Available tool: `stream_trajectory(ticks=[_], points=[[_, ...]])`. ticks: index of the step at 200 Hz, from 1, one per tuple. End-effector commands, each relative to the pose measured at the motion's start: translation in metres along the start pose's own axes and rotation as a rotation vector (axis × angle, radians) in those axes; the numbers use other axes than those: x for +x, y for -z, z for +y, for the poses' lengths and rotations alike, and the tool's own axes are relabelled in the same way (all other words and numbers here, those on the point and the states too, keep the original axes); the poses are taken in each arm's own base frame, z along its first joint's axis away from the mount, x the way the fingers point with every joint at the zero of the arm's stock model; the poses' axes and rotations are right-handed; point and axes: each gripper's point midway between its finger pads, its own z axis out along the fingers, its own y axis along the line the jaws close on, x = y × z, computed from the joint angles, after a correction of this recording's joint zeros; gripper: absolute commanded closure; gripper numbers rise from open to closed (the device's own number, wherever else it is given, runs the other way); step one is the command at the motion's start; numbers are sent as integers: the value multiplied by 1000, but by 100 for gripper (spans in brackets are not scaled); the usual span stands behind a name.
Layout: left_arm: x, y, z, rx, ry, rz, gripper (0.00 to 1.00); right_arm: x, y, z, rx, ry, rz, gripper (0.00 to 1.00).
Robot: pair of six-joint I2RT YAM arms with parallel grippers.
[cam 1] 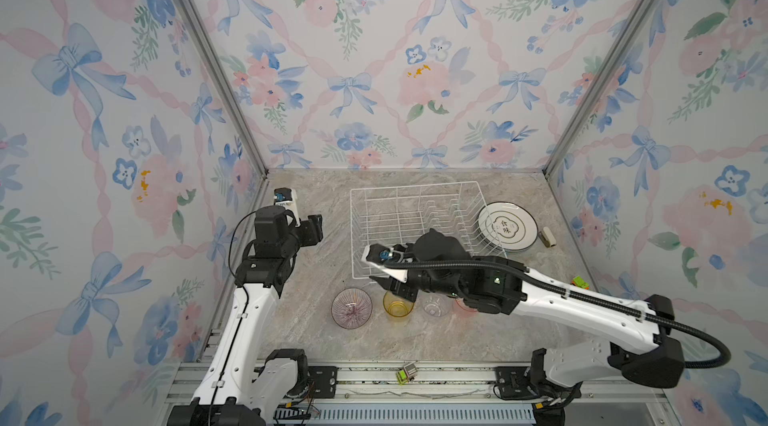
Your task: Unload the mixed dishes from the dish rack
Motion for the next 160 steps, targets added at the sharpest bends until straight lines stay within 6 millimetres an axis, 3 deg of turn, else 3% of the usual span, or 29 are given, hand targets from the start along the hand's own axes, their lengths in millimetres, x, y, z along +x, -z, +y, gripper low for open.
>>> stream_trajectory(ticks=[1,34,38,52,74,95,128,160], points=[[6,-5,7,-23,-12,-1,2,24,42,-75,248,-208,-31,39],[3,-1,17,-66,-13,-86,2,85,131,-161,632,-447,-58,33],[12,-4,21,-77,-7,-83,2,93,142,-167,675,-472,-60,32],[14,1,29,-111,12,-157,2,126,176,-187,831,-564,-61,27],[24,6,43,-151,31,-306,2,169,208,-199,975,-674,-56,22],[46,5,48,-137,-8,-401,2,196,215,-205,1017,-738,-35,21],[79,6,68,-204,-61,-505,2,224,208,-217,1052,-792,11,20],[85,-2,74,-236,-93,-514,2,244,198,-224,1082,-800,51,18]])
